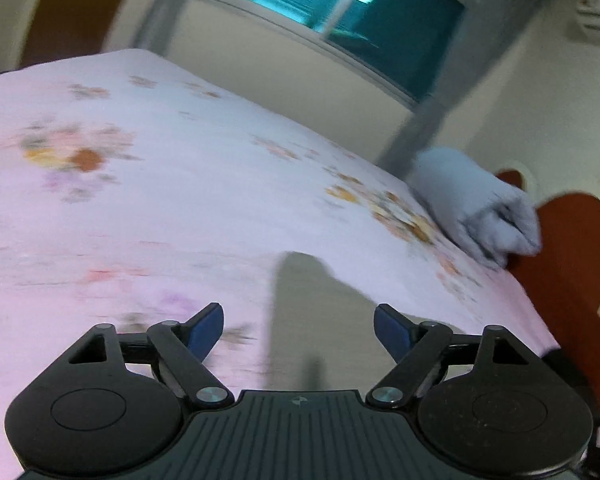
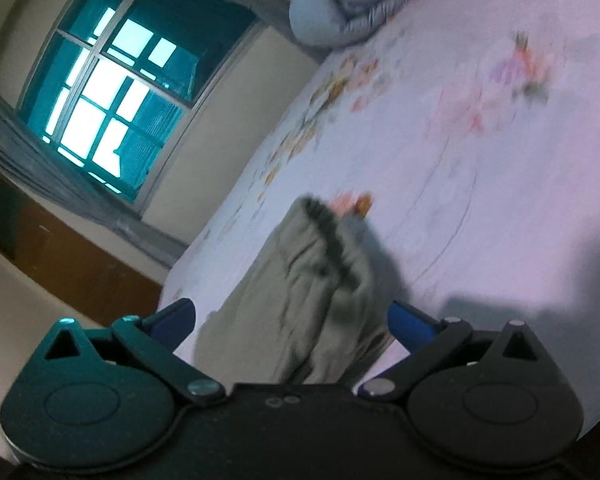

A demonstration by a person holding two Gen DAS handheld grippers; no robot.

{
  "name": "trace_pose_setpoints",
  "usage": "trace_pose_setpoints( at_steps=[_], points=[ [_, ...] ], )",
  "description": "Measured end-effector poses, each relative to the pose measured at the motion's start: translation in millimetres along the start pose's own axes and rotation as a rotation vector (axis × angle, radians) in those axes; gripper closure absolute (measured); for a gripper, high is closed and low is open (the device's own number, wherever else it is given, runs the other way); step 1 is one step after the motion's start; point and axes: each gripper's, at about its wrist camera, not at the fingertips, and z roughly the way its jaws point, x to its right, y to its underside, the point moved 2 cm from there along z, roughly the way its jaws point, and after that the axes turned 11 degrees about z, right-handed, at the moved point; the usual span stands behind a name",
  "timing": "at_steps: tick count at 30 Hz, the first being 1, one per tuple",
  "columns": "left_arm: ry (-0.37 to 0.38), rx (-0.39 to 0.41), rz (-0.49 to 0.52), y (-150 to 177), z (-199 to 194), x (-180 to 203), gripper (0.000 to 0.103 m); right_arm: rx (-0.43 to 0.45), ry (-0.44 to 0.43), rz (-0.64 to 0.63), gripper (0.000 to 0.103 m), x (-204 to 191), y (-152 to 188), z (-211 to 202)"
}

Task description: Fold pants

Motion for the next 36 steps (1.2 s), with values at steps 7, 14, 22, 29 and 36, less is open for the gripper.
trace_pose_setpoints(
  at_steps=[7,14,22,29,36],
  points=[
    [-0.045,0.047,-0.110,25,4,-53,0.015,-0.102,0.055,0.181,0.017,7,3,37],
    [-0.031,0.098,-0.130,47,4,-69,0.014,-0.052,0.081,0.208,0.037,5,6,34],
    [-0.160,0.095,-0.114,65,11,-78,0.014,-0.032,0.027,0.169,0.048,-9,8,39],
    [-0.174,0.093,-0.162,71,13,-89,0.013,-0.082,0.098,0.111,0.088,-15,2,74],
    [-0.181,0.074,-0.150,71,20,-88,0.012,-0.025,-0.122,0.043,0.091,-47,5,25]
  ],
)
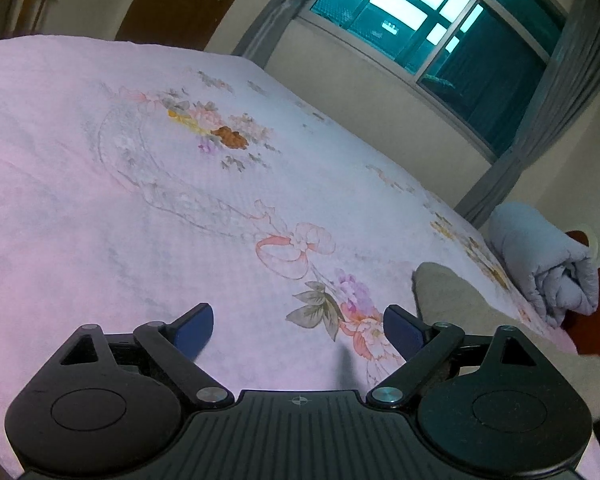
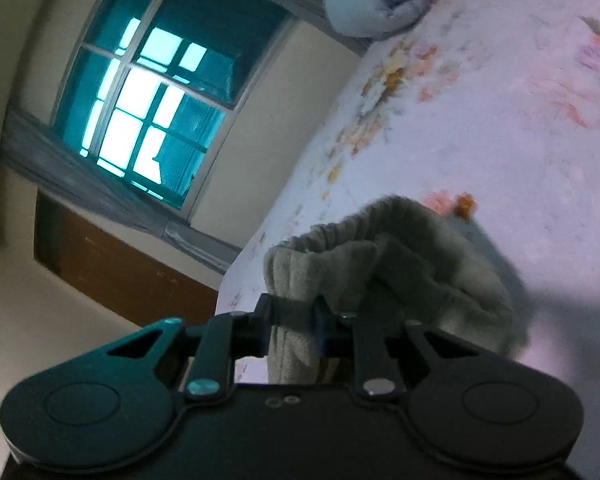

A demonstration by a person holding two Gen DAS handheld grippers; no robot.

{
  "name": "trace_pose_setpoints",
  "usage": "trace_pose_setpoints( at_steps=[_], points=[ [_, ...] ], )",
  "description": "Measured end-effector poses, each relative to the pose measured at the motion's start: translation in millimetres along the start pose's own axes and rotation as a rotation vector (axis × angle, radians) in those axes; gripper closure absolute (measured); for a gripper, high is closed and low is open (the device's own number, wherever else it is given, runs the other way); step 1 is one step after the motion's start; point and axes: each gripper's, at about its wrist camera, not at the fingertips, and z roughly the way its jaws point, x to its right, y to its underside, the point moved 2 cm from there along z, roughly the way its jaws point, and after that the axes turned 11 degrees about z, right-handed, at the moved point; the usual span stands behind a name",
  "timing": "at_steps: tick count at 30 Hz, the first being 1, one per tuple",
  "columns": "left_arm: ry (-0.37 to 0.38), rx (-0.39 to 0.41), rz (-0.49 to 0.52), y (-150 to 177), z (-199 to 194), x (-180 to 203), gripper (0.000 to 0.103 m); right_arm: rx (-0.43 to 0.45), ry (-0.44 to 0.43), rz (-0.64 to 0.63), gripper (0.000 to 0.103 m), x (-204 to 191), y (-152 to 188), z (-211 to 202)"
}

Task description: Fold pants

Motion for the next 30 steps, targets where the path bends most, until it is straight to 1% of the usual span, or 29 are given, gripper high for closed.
trace_pose_setpoints(
  at_steps=[2,4,5,6,7,8,10,11,12,13,14,16,18,19,20,21,22,23,24,25,27,30],
  points=[
    [0.004,-0.008,0.004,0,2,1,0.012,0.007,0.089,0.047,0.091,30,3,-2],
    [0.007,-0.012,0.006,0,2,2,0.012,0.004,0.157,0.142,0.089,65,3,-2],
    [0.009,-0.012,0.007,0,2,2,0.011,0.004,0.163,0.170,0.085,75,2,-3],
    [0.009,-0.013,0.007,0,2,2,0.011,0.003,0.146,0.187,0.083,78,2,-5],
    [0.010,-0.013,0.007,0,2,2,0.011,0.014,0.135,0.179,0.081,74,1,-10],
    [0.010,-0.014,0.007,0,2,2,0.011,0.035,0.139,0.139,0.076,67,2,-16],
    [0.006,-0.017,0.009,0,4,3,0.011,0.058,0.161,0.077,0.063,54,3,-26],
    [0.004,-0.019,0.009,0,5,3,0.011,0.063,0.163,0.076,0.044,51,4,-28],
    [0.003,-0.019,0.010,0,5,3,0.011,0.069,0.164,0.074,0.030,50,4,-30],
    [0.002,-0.019,0.011,0,5,4,0.010,0.078,0.183,0.063,0.030,47,5,-29],
    [0.004,-0.019,0.011,0,5,4,0.010,0.078,0.203,0.066,0.032,50,3,-24],
    [0.010,-0.016,0.007,0,5,2,0.010,0.069,0.223,0.105,0.033,53,3,-16],
    [0.015,-0.015,-0.001,0,5,0,0.010,0.052,0.251,0.112,0.038,54,0,-11],
    [0.017,-0.015,-0.006,1,5,0,0.010,0.042,0.261,0.106,0.038,54,0,-5],
    [0.018,-0.015,-0.009,1,4,-1,0.010,0.030,0.296,0.094,0.038,53,-1,2],
    [0.019,-0.014,-0.010,1,4,-1,0.010,0.009,0.341,0.090,0.043,53,-2,9],
    [0.020,-0.013,-0.010,1,4,-1,0.010,-0.004,0.353,0.095,0.050,53,-4,15],
    [0.022,-0.012,-0.012,1,4,-1,0.010,-0.012,0.357,0.080,0.062,52,-5,20],
    [0.026,-0.011,-0.016,1,4,-2,0.010,-0.021,0.374,0.047,0.072,48,-5,24],
    [0.029,-0.010,-0.021,1,4,-3,0.010,-0.035,0.383,0.025,0.073,46,-6,29],
    [0.035,-0.008,-0.033,1,4,-5,0.010,-0.066,0.375,0.000,0.080,39,-7,33],
    [0.038,-0.007,-0.038,2,5,-6,0.010,-0.081,0.263,-0.072,0.083,6,-4,36]
  ],
)
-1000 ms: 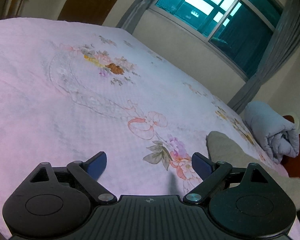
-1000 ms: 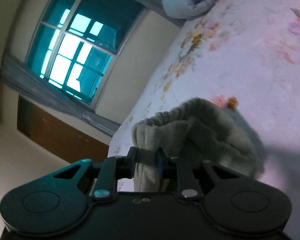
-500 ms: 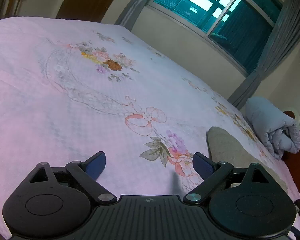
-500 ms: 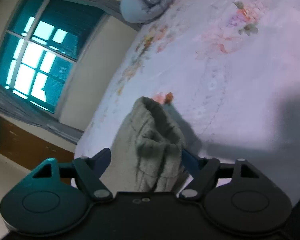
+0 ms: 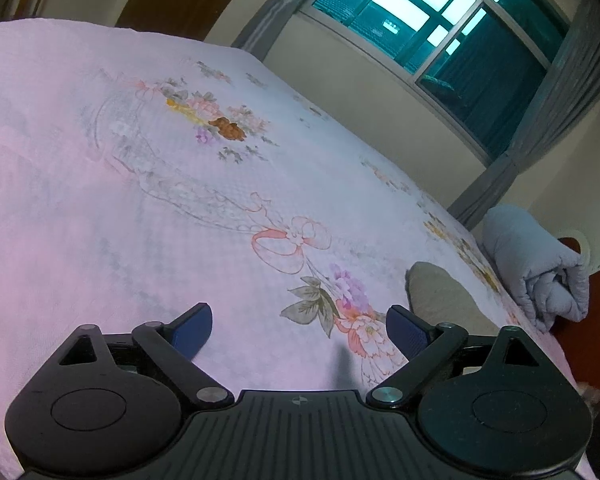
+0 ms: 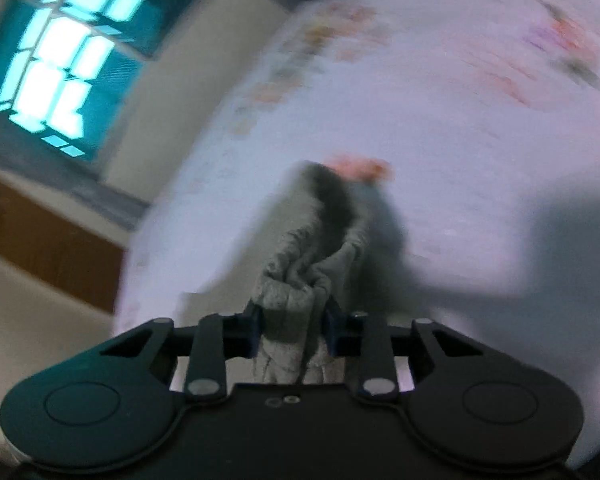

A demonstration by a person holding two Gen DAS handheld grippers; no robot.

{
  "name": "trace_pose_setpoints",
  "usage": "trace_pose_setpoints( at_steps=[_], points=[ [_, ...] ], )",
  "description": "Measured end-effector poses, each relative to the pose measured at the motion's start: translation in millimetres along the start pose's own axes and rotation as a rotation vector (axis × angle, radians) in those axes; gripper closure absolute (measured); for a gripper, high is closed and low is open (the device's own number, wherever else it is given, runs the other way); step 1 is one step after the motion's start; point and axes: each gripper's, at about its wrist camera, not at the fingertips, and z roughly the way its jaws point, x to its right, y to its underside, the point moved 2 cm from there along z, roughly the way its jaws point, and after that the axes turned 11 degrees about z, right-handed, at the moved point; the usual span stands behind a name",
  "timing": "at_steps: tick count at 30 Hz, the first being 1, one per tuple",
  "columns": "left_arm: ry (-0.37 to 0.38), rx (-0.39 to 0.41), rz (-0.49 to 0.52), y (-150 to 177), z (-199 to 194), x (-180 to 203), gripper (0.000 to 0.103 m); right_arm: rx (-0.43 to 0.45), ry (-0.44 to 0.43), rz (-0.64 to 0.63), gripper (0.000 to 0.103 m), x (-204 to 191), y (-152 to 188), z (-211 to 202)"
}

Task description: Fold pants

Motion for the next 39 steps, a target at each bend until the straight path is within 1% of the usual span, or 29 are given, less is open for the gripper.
trace_pose_setpoints(
  at_steps=[1,5,7,8,9,11,12,13,14,15,16,18,21,22,23,24,25,26,27,28,29,30,31,32,33,34,36,39],
  points=[
    [0.001,-0.001,0.001,0,0,0,0.010,0.008,-0.048,-0.037,0.083,-18,-1,-2],
    [0.008,-0.002,-0.001,0,-1,-1,0.009,0.022,-0.228,-0.103,0.083,-75,0,-9],
    [0.007,0.002,-0.005,0,-2,-2,0.009,0.038,-0.302,-0.068,0.083,-80,0,-14],
    [0.007,0.004,-0.008,0,-2,-3,0.009,0.053,-0.311,-0.049,0.083,-73,2,-16],
    [0.007,0.006,-0.010,0,-2,-3,0.009,0.068,-0.301,-0.013,0.083,-58,2,-16],
    [0.006,0.009,-0.013,0,-2,-4,0.009,0.081,-0.235,0.149,0.083,-1,3,-4],
    [0.006,0.007,-0.015,0,-2,-4,0.009,0.082,-0.170,0.214,0.083,30,4,7],
    [0.004,0.004,-0.015,0,-1,-4,0.009,0.051,-0.077,0.307,0.083,65,5,20],
    [0.003,0.002,-0.015,0,-1,-4,0.009,0.048,-0.043,0.357,0.084,86,6,24],
    [0.002,0.001,-0.011,0,-1,-3,0.009,0.056,-0.077,0.378,0.084,97,7,23],
    [0.001,0.001,-0.008,0,-1,-2,0.009,0.054,-0.089,0.371,0.084,99,8,21],
    [-0.001,-0.003,-0.008,0,0,-2,0.007,0.051,-0.085,0.316,0.083,87,8,19],
    [-0.011,-0.010,0.012,-1,2,2,0.006,0.043,-0.130,0.314,0.083,75,3,16],
    [-0.012,-0.010,0.019,-1,2,3,0.006,0.046,-0.125,0.295,0.083,75,3,16],
    [-0.013,-0.010,0.023,-1,2,3,0.006,0.047,-0.086,0.269,0.082,76,2,20],
    [-0.013,-0.012,0.024,-1,2,3,0.006,0.036,-0.043,0.279,0.081,82,0,26],
    [-0.012,-0.014,0.026,-1,2,3,0.006,0.020,-0.037,0.304,0.081,93,-3,34],
    [-0.010,-0.016,0.026,-2,2,3,0.006,0.003,-0.057,0.313,0.078,97,-6,35],
    [-0.008,-0.018,0.026,-2,1,2,0.006,-0.006,-0.064,0.303,0.073,96,-9,33],
    [-0.006,-0.019,0.025,-2,1,2,0.006,0.000,-0.073,0.278,0.071,93,-13,25],
    [-0.006,-0.020,0.023,-2,2,1,0.006,0.024,-0.086,0.242,0.061,88,-15,14],
    [-0.008,-0.022,0.023,-2,2,2,0.004,0.055,-0.094,0.210,0.040,85,-15,4],
    [-0.010,-0.027,0.029,-2,3,5,0.002,0.088,-0.105,0.173,0.027,84,-16,-6],
    [-0.008,-0.034,0.039,-3,5,8,0.000,0.099,-0.113,0.143,0.020,84,-19,-13],
    [-0.001,-0.045,0.051,-5,5,14,0.000,0.098,-0.120,0.125,0.022,85,-20,-17],
    [0.029,-0.051,0.065,-6,6,22,0.000,0.082,-0.127,0.108,0.022,88,-24,-18],
    [0.100,-0.066,0.085,-8,11,40,0.000,0.057,-0.113,0.092,0.029,95,-33,-16],
    [0.209,-0.110,0.118,-13,30,72,0.000,0.010,-0.143,0.102,0.029,104,-40,-9]
  ],
)
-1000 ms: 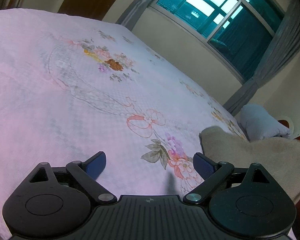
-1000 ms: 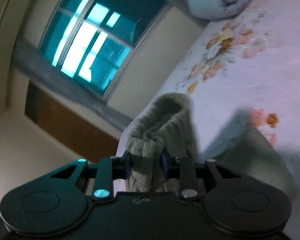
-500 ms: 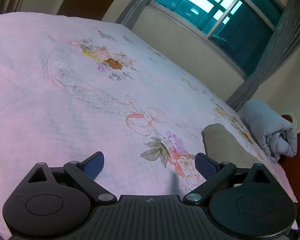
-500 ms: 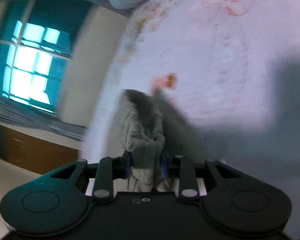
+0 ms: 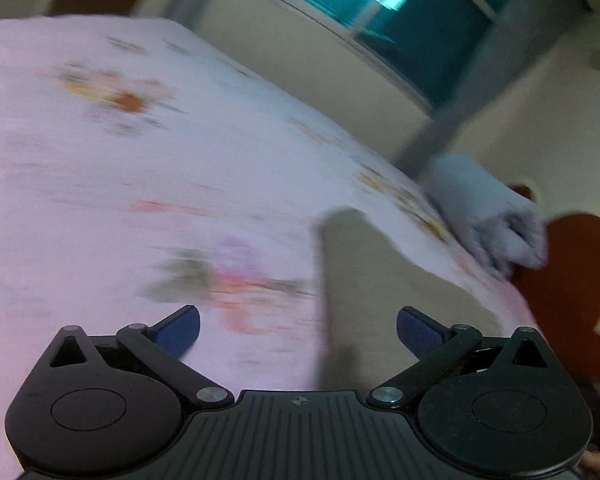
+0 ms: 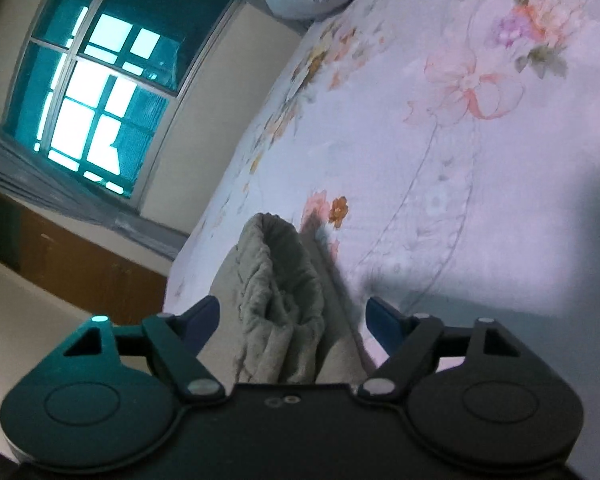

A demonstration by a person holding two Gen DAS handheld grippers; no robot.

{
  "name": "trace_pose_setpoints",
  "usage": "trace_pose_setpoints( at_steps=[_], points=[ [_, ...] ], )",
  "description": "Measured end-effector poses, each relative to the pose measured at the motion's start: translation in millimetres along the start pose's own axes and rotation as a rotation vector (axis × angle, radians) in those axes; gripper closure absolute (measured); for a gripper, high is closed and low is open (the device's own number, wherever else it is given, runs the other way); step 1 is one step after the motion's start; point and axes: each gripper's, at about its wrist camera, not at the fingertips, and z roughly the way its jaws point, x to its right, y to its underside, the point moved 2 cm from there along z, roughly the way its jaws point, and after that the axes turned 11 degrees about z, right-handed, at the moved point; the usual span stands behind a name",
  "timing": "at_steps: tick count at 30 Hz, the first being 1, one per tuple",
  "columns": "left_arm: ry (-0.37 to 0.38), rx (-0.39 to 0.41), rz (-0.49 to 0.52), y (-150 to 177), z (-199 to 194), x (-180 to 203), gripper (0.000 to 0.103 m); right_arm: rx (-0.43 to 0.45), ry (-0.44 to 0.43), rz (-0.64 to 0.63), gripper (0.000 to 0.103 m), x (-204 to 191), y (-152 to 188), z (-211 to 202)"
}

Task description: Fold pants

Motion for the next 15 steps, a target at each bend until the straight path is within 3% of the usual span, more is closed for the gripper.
trace_pose_setpoints(
  at_steps=[4,8,15],
  points=[
    [0.089,-0.122,0.046,-16,44,23,0.000,-0.119,-0.024,-0.001,0.028,0,-9,25],
    [0.146,-0.213,0.004,-22,80,22,0.000,-0.226,-0.023,-0.032,0.028,-1,-17,42],
    [0.253,-0.239,-0.121,-28,120,10,0.000,-0.360,-0.064,-0.030,0.023,-4,-30,66]
  ],
)
